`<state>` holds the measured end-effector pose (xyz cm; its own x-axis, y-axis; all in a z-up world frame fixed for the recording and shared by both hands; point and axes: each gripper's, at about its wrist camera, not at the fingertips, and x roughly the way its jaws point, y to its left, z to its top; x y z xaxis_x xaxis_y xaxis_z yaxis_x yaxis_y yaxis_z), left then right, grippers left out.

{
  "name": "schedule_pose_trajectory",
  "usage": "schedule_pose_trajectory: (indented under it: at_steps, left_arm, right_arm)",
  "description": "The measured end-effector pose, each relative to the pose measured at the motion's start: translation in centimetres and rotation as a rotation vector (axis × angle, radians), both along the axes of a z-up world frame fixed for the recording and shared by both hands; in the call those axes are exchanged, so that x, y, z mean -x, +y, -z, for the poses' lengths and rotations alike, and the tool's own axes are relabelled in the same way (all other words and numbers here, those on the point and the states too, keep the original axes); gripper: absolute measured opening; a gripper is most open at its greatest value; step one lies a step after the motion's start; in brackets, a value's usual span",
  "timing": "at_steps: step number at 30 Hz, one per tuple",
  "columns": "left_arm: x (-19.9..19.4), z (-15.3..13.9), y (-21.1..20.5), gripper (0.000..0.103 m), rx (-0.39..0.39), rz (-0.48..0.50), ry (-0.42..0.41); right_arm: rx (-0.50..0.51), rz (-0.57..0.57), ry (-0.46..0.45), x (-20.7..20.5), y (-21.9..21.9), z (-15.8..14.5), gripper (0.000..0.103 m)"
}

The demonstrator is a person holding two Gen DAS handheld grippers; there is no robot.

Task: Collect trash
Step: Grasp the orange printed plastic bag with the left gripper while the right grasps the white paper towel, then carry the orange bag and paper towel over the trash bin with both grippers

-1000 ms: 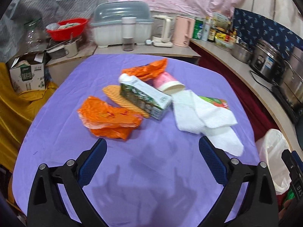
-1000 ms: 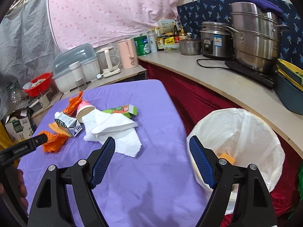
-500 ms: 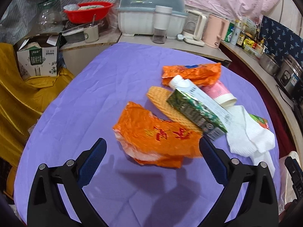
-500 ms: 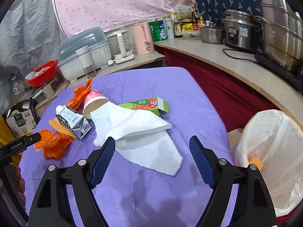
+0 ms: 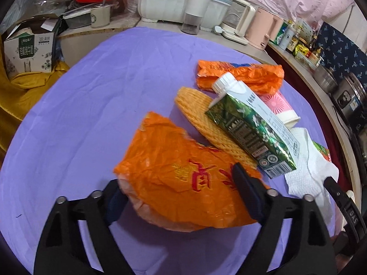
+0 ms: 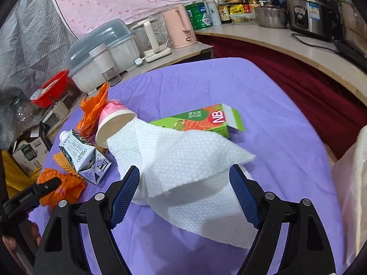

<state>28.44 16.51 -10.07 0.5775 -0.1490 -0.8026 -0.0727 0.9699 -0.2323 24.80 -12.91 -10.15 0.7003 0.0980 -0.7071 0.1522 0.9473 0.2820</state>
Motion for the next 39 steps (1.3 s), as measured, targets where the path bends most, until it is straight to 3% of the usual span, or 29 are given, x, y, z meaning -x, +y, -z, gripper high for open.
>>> schedule_pose_trajectory:
  at_steps: [2,5,7,9,12,28,39]
  left_arm:
    - [0.2,0.2,-0.5,0.056,0.011,0.02,0.006]
    - [0.6,0.2,-0.7,0.045,0.007,0.029,-0.002]
    - [1.0,0.0,-0.9,0.025,0.011,0.043,-0.006]
    - [1.4,-0.2,-0.9,0.022,0.022,0.05,-0.008]
    - [2.4,-0.7,-1.1,0.019,0.017,0.061,-0.022]
    - [9.2,-6.2,-4.9,0.018,0.028,0.17,-0.129]
    - [14.2,-9.3,-12.0,0.018,0.017,0.332,-0.191]
  right_arm:
    - [-0.001,-0.013,0.0,-0.4,0.5,0.3,0.07]
    - [-0.003,-0.044,0.004,-0.6,1.0,0.4,0.045]
    - [0.001,-0.062,0.0,-0.4,1.4,0.3,0.029]
    - [0.011,-0.075,-0.014,0.3,1.7,-0.2,0.015]
    - [0.03,-0.081,-0.046,1.4,1.8,-1.3,0.008]
    - [0.048,0.012,-0.249,10.4,-2.7,-10.2,0.005]
    - [0.055,0.137,-0.306,17.0,-8.4,-12.5,0.005]
